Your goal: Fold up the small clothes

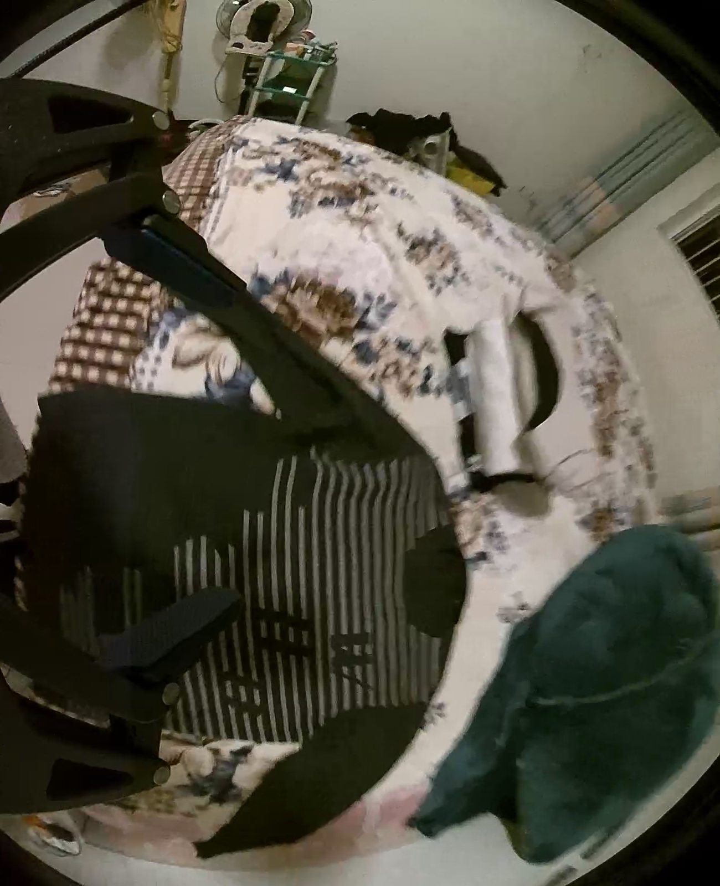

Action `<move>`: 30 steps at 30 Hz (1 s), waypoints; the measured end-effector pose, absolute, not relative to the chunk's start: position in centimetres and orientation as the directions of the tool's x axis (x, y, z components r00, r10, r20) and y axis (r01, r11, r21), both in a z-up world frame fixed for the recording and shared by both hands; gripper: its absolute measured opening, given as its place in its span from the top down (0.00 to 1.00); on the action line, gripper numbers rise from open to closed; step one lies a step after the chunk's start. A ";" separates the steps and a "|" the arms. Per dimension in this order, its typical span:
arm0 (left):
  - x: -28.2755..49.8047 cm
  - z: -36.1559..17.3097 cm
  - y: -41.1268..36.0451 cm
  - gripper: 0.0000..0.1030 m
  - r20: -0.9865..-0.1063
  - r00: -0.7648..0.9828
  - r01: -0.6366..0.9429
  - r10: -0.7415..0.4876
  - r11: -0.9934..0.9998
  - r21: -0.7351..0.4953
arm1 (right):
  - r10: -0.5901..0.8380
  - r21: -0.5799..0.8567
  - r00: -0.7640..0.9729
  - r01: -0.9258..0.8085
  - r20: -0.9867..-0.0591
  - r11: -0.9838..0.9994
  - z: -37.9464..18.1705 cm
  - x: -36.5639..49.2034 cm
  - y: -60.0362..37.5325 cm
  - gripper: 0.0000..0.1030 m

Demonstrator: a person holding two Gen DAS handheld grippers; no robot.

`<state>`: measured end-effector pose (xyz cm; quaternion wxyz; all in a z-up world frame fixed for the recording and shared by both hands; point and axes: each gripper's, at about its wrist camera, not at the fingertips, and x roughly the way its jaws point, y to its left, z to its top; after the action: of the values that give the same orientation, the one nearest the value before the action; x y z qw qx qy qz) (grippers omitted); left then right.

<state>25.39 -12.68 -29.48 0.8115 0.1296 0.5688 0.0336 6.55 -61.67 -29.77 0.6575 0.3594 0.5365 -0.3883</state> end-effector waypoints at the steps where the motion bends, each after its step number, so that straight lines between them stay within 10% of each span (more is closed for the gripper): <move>1: 26.4 -31.8 -13.9 0.00 -0.921 0.329 0.097 0.209 0.963 0.253 | -0.109 0.051 0.100 0.920 -0.989 0.388 -32.9 6.6 -64.0 0.15; 8: 29.7 -42.1 -18.2 0.00 -0.932 0.244 0.123 0.268 0.945 0.303 | -0.045 0.042 0.047 0.994 -0.998 0.098 -46.4 4.1 -73.2 0.36; 18: 32.1 -52.2 -22.8 0.00 -0.939 0.196 0.231 0.284 0.917 0.325 | -0.127 -0.152 -0.122 0.952 -0.984 0.266 -57.9 9.7 -81.4 0.55; 24: 33.4 -55.0 -24.6 0.00 -0.941 0.208 0.272 0.267 0.908 0.317 | -0.363 -0.381 -0.272 0.883 -0.891 0.275 -58.4 15.2 -85.3 0.56; 30: 34.4 -55.7 -25.4 0.00 -0.951 0.206 0.270 0.229 0.921 0.280 | -0.303 -0.248 -0.163 0.931 -0.939 0.267 -55.2 12.9 -82.2 0.44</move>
<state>34.40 -25.39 -55.67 0.7510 0.1982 0.6298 -0.0138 12.87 -82.16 -55.21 0.5793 0.2876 0.5458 -0.5326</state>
